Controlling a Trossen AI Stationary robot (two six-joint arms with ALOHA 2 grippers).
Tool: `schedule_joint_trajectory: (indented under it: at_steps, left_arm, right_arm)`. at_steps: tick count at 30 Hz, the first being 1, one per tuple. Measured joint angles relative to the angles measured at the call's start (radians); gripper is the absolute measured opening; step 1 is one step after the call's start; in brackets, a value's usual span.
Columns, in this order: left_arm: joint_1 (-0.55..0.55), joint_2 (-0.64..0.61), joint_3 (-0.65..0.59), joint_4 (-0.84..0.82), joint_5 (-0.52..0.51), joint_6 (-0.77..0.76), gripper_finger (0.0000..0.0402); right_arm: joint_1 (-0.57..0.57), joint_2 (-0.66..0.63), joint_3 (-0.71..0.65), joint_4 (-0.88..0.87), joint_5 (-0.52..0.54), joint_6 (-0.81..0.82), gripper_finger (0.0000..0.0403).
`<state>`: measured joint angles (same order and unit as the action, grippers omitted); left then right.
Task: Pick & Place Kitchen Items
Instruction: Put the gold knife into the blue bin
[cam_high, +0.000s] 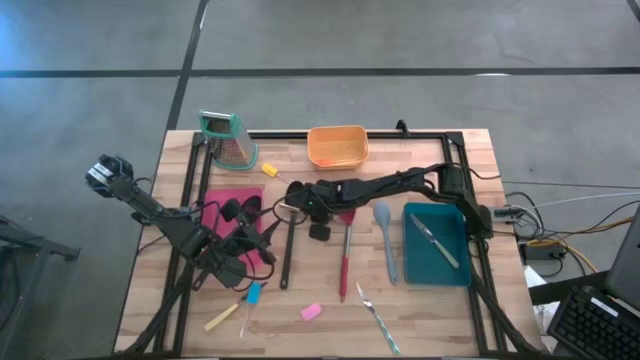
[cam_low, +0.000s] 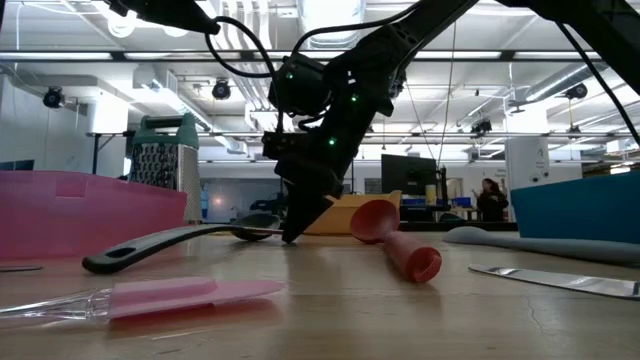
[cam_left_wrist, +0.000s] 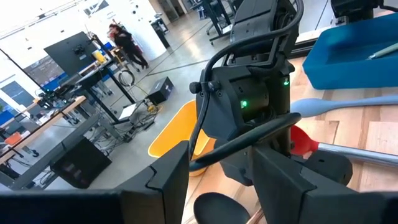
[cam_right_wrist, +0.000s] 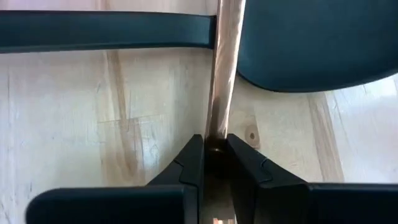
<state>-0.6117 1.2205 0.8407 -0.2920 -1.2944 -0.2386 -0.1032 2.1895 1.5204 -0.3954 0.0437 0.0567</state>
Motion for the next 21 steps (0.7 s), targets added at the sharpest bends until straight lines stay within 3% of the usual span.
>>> schedule_joint_trajectory:
  at_steps: [13,21]
  left_arm:
    - [0.0,0.0,-0.012,-0.001,-0.005,0.001,0.0168]
    - [0.0,0.0,-0.012,0.0,-0.007,0.001,0.0168]
  right_arm:
    - [0.0,-0.021,0.001,-0.006,-0.022,0.021,0.0034]
    - [0.026,-0.128,0.01,-0.025,0.004,0.093,0.0034]
